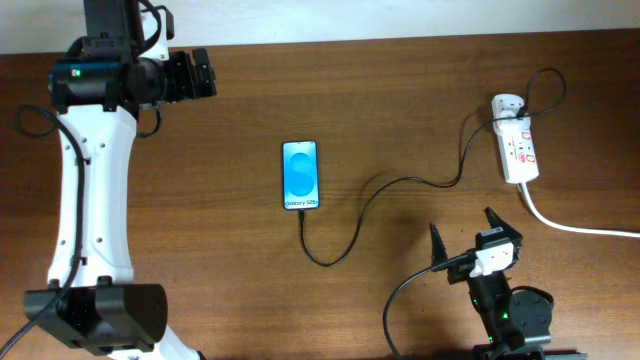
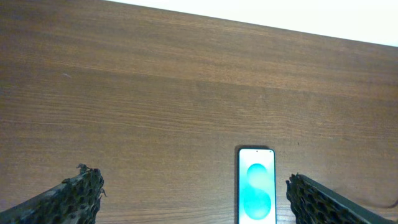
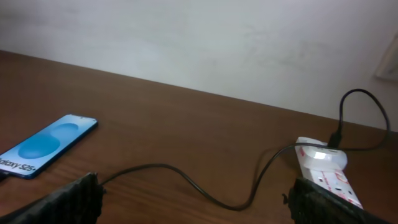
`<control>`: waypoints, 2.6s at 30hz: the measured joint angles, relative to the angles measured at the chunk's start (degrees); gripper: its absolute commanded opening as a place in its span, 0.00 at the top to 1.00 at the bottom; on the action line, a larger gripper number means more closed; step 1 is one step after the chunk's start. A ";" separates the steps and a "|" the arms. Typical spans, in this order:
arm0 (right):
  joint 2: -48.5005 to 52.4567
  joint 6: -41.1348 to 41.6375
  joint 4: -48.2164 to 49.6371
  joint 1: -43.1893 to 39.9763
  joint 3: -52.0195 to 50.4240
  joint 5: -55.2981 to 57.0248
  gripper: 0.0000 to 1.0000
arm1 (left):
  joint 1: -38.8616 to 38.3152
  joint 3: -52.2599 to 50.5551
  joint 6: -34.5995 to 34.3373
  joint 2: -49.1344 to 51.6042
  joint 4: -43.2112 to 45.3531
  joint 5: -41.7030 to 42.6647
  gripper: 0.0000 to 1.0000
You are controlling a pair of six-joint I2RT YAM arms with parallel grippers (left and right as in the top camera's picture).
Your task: Plug charger to phone and switch on socket
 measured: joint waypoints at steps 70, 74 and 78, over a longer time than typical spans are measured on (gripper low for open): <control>0.00 7.13 -0.81 0.04 0.00 7.17 0.01 | 0.07 -68.19 0.02 -78.60 3.72 -16.31 0.01; 0.00 7.08 -0.81 0.04 0.00 7.17 0.02 | 0.07 -73.81 0.04 -83.60 12.07 -16.31 0.01; 0.00 7.10 -0.81 0.04 0.00 7.17 0.02 | 0.07 -79.52 5.57 -89.39 18.91 -14.25 0.01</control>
